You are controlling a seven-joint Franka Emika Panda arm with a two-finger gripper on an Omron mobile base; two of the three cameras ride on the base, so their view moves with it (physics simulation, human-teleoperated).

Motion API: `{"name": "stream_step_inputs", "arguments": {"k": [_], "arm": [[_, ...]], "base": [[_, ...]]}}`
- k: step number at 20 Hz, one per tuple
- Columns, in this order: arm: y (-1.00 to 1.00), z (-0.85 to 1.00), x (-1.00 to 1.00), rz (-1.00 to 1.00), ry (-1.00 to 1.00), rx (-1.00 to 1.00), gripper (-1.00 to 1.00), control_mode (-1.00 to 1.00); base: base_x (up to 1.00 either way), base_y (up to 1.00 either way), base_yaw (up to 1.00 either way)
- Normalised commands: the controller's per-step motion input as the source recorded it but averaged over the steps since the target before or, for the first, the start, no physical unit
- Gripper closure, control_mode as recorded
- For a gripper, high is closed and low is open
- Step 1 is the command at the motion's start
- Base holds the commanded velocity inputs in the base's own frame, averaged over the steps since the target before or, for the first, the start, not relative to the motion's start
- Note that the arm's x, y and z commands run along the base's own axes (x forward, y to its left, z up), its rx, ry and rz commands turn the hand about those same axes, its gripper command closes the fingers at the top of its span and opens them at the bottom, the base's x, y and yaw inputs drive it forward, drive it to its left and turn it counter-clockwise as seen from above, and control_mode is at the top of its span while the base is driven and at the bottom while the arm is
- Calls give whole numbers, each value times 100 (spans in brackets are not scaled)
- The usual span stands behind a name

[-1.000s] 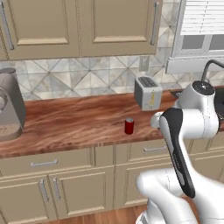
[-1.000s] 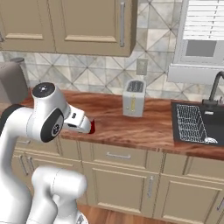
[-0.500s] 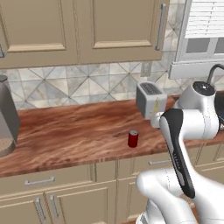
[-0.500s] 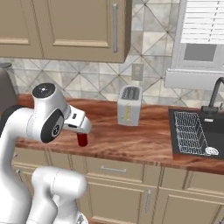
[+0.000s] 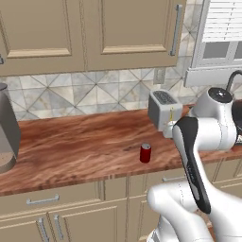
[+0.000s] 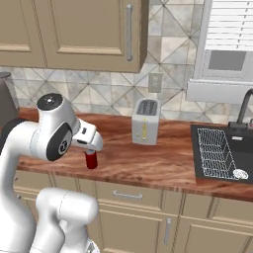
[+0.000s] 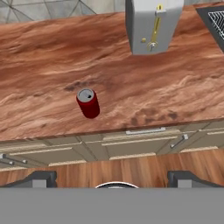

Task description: Four empty soda cans are scattered around the kitchen. Gather all the cans and cluster them next to the stove for recycling.

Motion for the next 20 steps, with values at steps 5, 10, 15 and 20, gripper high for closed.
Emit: {"name": "stream_step_inputs", "arguments": {"k": [5, 10, 15, 20], "arm": [[18, 0, 10, 0, 2, -1, -100, -100], [48, 0, 16, 0, 14, -5, -100, -100], [21, -2, 18, 2, 12, -2, -100, -100], [-3, -22, 10, 9, 1, 2, -100, -100]], "base": [[15, 20, 0], [0, 0, 0], [0, 0, 0], [0, 0, 0]]}}
